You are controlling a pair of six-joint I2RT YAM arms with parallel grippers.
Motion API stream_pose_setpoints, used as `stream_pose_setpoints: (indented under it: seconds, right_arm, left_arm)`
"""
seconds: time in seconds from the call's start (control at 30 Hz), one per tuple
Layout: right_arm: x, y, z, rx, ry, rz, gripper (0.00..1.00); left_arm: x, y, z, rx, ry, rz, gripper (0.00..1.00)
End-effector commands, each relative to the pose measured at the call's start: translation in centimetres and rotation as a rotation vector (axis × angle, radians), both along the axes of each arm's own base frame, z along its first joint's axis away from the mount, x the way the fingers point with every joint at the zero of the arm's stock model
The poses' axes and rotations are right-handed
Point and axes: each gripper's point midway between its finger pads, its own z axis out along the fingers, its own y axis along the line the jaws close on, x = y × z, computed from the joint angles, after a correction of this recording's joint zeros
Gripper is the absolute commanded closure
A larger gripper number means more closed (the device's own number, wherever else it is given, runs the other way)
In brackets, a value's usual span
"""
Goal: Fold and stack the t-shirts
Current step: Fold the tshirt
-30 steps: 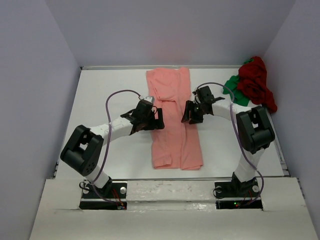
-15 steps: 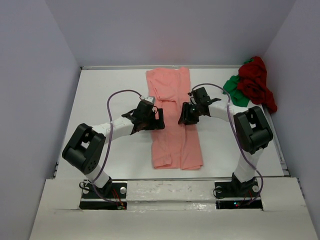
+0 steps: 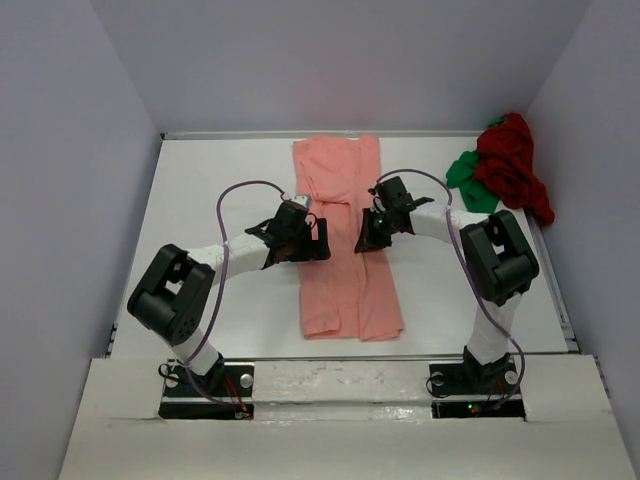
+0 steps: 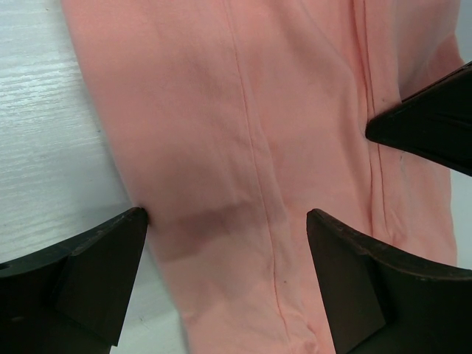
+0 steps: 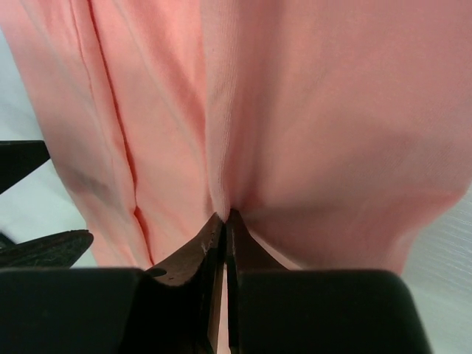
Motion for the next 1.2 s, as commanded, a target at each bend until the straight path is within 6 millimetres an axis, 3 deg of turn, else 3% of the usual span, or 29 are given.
stream_pose_setpoints:
  seconds: [0.0,0.2,0.23,0.33,0.4,0.5,0.6,0.77,0.83,0.97,1.03,1.07,1.13,1.17]
  right_arm:
    - [1.3,2.1,2.2,0.053,-0.064,0.029,0.91]
    - [0.7,2.5,1.9,0.058,-0.046,0.042,0.81]
    - [0.2,2.8,1.5,0.059,-0.032,0.055,0.65]
    - [-0.4,2.5,0.1,0.044,-0.002,0.059,0.33]
    - [-0.9,2.2,-1.3,0.031,0.025,0.059,0.27]
    - [-1.8,2.0,-3.2,0.028,0.06,0.06,0.25]
    - [-1.8,2.0,-2.6,0.037,0.036,0.06,0.25]
    - [-1.4,1.8,1.8,0.051,-0.057,0.075,0.25]
    - [-1.3,1.6,4.5,0.061,-0.114,0.077,0.25]
    - [-2.7,0.5,7.7,0.062,-0.167,0.077,0.25]
    - [-3.3,-0.3,9.4,0.061,-0.215,0.065,0.24]
    - [-4.2,-1.0,8.8,0.044,-0.196,0.06,0.24]
    - [-5.1,-1.8,9.2,0.033,-0.208,0.046,0.24]
    - [-6.1,-2.4,8.2,0.019,-0.18,0.041,0.24]
  left_arm:
    - [0.7,-0.7,0.7,-0.021,-0.032,-0.027,0.01]
    - [0.5,-0.7,0.4,-0.018,-0.028,-0.032,0.01]
    - [0.4,-0.6,0.3,-0.019,-0.028,-0.033,0.01]
    - [0.2,-0.5,0.3,-0.018,-0.029,-0.033,0.01]
    - [0.1,-0.4,0.4,-0.017,-0.033,-0.034,0.01]
    - [-0.1,-0.1,0.7,-0.016,-0.041,-0.03,0.01]
    - [-0.5,0.5,0.9,-0.01,-0.047,-0.019,0.01]
    - [-0.2,2.4,3.3,0.02,-0.128,0.049,0.01]
    - [-0.3,2.9,5.3,0.002,-0.177,0.068,0.01]
    - [-1.8,4.3,8.3,-0.028,-0.229,0.09,0.01]
    - [-2.8,5.1,7.9,-0.018,-0.212,0.091,0.01]
    - [-3.4,5.1,8.2,-0.033,-0.214,0.083,0.01]
    - [-4.9,5.1,6.8,-0.053,-0.162,0.062,0.01]
    - [-5.7,4.7,6.8,-0.087,-0.147,0.039,0.01]
